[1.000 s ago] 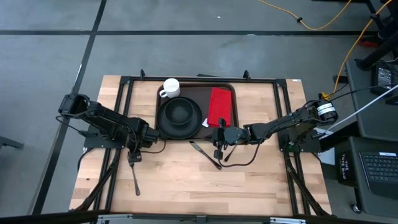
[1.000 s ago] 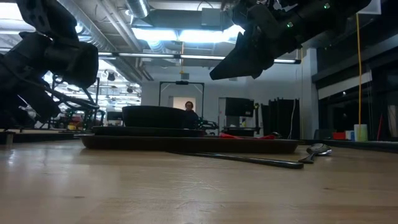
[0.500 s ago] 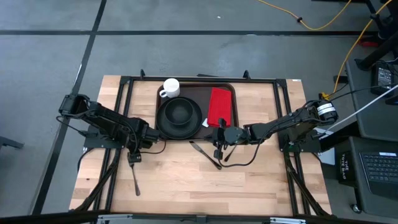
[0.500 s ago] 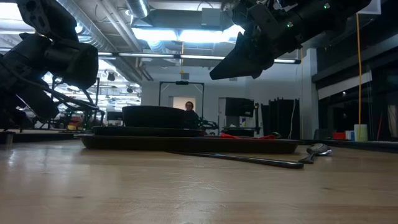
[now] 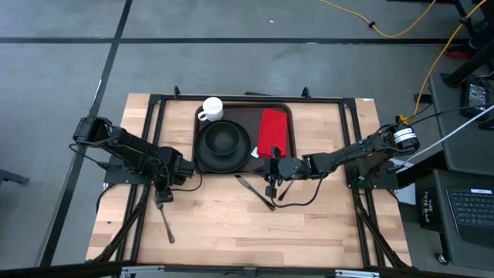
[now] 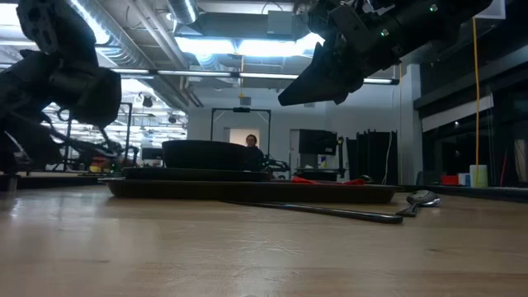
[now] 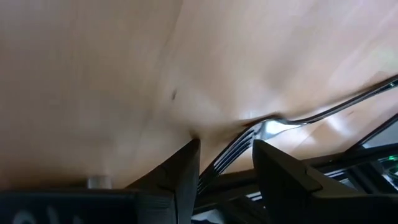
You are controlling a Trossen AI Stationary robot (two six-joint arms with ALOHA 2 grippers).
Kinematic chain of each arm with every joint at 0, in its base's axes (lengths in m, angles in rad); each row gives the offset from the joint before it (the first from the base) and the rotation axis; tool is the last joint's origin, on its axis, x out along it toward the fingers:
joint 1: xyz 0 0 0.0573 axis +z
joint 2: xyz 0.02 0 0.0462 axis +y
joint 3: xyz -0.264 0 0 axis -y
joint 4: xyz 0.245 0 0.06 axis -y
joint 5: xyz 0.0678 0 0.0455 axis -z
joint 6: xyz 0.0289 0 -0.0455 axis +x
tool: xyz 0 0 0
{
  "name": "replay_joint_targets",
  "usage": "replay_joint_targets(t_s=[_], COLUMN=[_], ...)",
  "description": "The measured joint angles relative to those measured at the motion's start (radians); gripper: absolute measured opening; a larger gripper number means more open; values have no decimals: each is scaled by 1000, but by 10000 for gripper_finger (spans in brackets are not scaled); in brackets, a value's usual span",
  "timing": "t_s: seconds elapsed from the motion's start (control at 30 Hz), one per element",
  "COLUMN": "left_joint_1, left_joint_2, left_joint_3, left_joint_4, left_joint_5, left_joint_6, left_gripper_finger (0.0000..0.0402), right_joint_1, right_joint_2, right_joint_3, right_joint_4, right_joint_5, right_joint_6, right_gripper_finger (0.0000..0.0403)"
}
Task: Set up tray
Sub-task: Put the black fork on top of the red table napkin on the brown serving tray
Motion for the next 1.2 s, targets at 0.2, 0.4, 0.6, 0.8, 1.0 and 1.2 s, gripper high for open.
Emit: replay_joint_targets(t_s=[0.2,0.4,0.6,0.8,1.0,1.2], left_joint_1=[0,0,0,0,0,0], left_joint_2=[0,0,0,0,0,0], left_joint_3=[-14,-15,-15,-16,-17,-18], left_joint_4=[-3,-3,-3,-3,-4,-4], left_joint_5=[2,-4,-6,-6,-13,7], left_joint_6=[-42,-42,-37,-33,-15,8], left_gripper_finger=[143,143,143,140,105,58], right_joint_1=[0,0,0,0,0,0], right_joint_2=[0,0,0,0,0,0], right_joint_3=[0,0,0,0,0,0], right_joint_4=[0,0,0,0,0,0], right_joint_5=[0,1,1,1,1,1], right_joint_6=[2,3,3,3,3,3], right_gripper_finger=[32,32,32,32,32,32])
